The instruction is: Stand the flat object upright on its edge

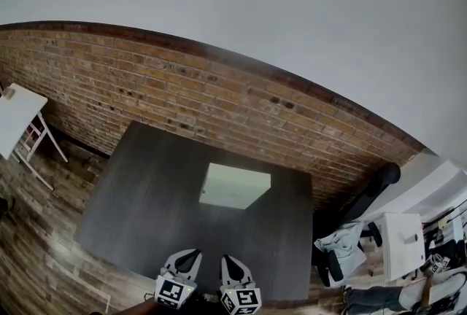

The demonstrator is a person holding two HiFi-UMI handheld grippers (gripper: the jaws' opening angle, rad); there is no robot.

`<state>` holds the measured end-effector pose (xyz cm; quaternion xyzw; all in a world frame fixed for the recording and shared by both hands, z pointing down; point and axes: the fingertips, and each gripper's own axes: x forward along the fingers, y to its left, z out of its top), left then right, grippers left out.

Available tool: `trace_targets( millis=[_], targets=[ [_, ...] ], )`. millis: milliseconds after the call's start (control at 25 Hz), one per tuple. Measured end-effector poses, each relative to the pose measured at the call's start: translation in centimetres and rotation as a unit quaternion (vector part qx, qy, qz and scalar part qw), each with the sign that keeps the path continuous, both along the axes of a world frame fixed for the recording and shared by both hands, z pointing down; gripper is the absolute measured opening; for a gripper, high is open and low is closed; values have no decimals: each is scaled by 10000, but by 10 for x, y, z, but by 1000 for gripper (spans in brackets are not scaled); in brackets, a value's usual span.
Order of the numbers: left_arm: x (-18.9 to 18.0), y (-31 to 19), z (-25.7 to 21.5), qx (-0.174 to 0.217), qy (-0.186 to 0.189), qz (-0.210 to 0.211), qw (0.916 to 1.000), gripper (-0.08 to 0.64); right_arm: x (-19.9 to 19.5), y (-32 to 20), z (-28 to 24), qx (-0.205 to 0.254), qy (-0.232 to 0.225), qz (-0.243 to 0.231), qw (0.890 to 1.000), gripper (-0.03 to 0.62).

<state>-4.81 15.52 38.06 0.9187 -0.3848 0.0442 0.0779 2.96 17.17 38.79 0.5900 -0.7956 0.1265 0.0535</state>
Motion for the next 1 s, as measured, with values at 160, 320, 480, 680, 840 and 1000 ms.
trace_targets(
  millis=[160, 320, 480, 680, 840, 1000],
  targets=[
    [4, -6, 0, 56, -79, -26, 10000, 38, 4, -4, 1, 17, 1, -41, 10000, 23],
    [10, -6, -2, 38, -51, -34, 10000, 38, 6, -4, 0, 42, -30, -76, 10000, 23],
    [17, -5, 1, -34, -83, 50, 9999, 38, 9, -5, -1, 28, -26, -115, 9999, 23],
    [20, -6, -1, -56, -117, 74, 9999, 38, 11, -6, -3, 27, -29, -109, 9999, 23],
    [21, -8, -1, 54, -93, 13, 9999, 38, 12, -6, -3, 31, -44, -134, 9999, 23],
    [23, -7, 0, 54, -140, 34, 9999, 38, 14, -5, -2, 36, -35, -146, 9999, 23]
  ],
)
